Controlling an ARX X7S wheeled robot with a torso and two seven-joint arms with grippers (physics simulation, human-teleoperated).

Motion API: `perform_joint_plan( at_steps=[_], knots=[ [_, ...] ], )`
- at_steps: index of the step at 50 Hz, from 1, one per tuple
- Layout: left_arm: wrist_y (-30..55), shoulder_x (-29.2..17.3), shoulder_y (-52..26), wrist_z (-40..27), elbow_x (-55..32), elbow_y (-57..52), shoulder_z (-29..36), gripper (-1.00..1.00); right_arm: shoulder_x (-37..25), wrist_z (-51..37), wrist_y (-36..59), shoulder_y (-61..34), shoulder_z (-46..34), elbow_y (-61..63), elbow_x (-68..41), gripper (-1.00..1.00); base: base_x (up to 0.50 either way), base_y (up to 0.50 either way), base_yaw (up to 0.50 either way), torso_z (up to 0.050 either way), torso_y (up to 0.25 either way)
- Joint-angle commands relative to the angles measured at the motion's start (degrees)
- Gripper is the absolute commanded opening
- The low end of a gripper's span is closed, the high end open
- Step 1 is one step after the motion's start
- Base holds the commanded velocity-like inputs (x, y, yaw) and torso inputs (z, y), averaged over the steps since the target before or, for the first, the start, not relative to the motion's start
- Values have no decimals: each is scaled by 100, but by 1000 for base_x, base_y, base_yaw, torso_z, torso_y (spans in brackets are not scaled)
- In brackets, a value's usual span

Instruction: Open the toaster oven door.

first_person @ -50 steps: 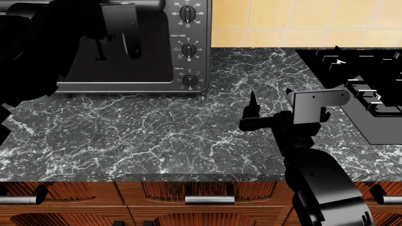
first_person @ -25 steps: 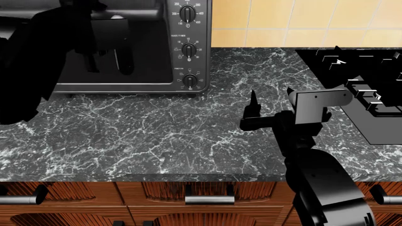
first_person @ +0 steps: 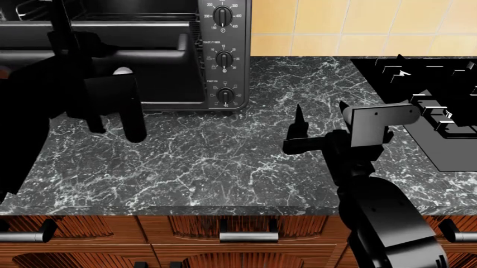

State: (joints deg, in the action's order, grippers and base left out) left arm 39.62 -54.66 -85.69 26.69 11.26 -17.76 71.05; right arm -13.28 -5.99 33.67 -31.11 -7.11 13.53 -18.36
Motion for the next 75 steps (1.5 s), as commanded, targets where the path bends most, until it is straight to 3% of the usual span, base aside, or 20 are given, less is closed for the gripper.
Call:
perform_joint_plan(
  at_steps=[1,23,43,61,75],
  knots=[
    [547,-450,292,-115,-426,-1358,-26,-100,-14,-29,49,11,-17,113,-64,100,0,0,-3,0,0],
    [1348,-1077,931,-417,-567,-2752,6,-100,-50,-47,10,43,-34,143,-150,100,0,0,-2,0,1],
    [1625,-1421,1580,-888,-663,-3367,154,-100,-74,-75,-42,89,-48,144,-213,100,0,-1,-2,0,1],
    [1493,-1576,2201,-1404,-713,-3401,397,-100,-75,-93,-144,106,-114,26,-210,100,0,0,0,0,2],
    [1147,-1393,2585,-1714,-703,-2896,620,-100,-108,-118,-204,154,-114,-27,-228,100,0,0,0,0,1]
  ],
)
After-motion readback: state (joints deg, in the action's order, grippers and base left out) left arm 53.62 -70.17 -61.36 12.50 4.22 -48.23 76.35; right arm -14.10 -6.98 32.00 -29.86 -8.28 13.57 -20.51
